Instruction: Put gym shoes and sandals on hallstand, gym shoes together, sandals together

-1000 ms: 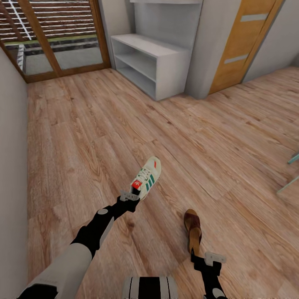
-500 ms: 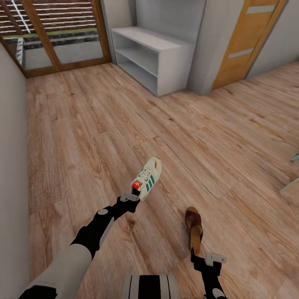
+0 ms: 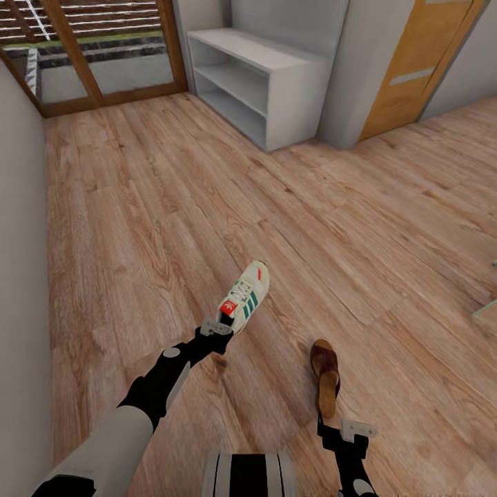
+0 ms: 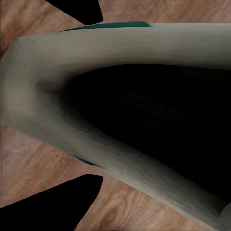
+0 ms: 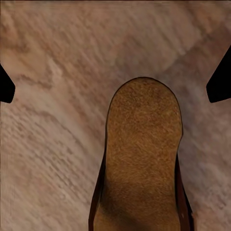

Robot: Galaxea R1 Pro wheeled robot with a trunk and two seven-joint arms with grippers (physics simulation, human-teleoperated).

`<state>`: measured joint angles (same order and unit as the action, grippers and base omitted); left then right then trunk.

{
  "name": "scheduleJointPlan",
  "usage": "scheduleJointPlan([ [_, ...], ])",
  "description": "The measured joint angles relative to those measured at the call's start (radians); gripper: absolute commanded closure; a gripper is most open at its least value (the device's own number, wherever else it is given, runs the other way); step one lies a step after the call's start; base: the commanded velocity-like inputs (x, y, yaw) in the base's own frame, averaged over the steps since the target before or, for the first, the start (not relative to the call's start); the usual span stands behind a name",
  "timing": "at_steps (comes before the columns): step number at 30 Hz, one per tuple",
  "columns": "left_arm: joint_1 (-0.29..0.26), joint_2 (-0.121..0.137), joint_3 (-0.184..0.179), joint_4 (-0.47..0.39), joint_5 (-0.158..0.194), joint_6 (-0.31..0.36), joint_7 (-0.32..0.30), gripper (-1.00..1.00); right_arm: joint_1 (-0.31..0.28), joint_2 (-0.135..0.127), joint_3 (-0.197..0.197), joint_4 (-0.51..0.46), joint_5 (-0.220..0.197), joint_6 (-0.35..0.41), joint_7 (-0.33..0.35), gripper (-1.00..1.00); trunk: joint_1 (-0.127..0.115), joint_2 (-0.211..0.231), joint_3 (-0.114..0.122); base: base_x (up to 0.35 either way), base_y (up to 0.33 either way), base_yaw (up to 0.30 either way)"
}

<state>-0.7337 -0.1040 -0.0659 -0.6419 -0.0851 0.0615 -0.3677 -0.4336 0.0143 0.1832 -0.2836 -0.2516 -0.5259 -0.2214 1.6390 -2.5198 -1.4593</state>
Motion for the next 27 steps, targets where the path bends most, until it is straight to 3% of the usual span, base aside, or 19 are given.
scheduleJointPlan([
  [6,0.003,0.0,0.0,0.0,0.0,-0.001,-0.001,1.0,0.0,0.0,0.0,0.001,0.0,0.0,0.0,-1.0,0.002,-0.001,-0.023,0.0,0.0,0.0],
  [27,0.003,0.0,0.0,0.001,0.0,-0.001,0.002,1.0,0.0,0.0,0.001,0.0,0.001,0.0,0.001,-1.0,0.002,-0.001,-0.026,0.041,0.007,0.0],
])
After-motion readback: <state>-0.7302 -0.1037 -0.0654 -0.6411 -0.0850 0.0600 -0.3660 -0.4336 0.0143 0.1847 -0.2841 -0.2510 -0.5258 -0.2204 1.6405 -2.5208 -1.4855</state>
